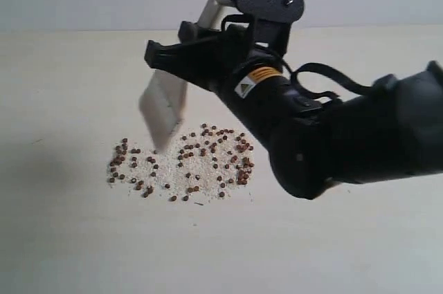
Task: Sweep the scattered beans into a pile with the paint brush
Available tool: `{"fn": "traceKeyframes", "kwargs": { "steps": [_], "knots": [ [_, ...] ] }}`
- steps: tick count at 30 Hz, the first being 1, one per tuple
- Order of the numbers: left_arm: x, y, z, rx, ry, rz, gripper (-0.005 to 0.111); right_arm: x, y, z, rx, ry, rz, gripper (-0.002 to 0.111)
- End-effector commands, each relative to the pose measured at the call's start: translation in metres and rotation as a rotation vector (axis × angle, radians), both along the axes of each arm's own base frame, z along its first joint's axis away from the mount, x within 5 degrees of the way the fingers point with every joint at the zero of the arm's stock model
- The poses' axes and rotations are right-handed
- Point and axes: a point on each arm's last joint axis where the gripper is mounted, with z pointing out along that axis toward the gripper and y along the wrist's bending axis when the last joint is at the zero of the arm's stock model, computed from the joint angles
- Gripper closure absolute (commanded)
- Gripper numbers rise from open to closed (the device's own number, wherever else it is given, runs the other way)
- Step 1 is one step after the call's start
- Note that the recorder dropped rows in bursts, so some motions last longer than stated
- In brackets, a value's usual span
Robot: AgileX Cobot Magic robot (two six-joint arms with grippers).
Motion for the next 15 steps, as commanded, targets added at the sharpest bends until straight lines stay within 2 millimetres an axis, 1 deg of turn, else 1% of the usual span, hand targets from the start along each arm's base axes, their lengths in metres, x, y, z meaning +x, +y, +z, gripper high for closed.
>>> {"fn": "traceKeyframes", "kwargs": {
  "steps": [1,4,5,8,12,15],
  "knots": [
    [0.000,0.000,0.000,0.010,-0.006,0.000,0.107,0.012,0.033,-0.022,0.184,0.120,0.101,0.108],
    [0.000,0.000,0.000,0.010,-0.006,0.000,0.107,0.021,0.054,-0.040,0.251,0.184,0.134,0.108],
    [0.000,0.000,0.000,0.010,-0.006,0.000,0.107,0.024,0.062,-0.049,0.259,0.202,0.145,0.108],
    [0.000,0.000,0.000,0.010,-0.006,0.000,0.107,0.033,0.077,-0.062,0.268,0.206,0.150,0.108],
    [0.000,0.000,0.000,0.010,-0.006,0.000,0.107,0.039,0.094,-0.073,0.277,0.208,0.160,0.108],
    [0.000,0.000,0.000,0.010,-0.006,0.000,0.107,0.035,0.104,-0.078,0.292,0.222,0.158,0.108]
  ]
}}
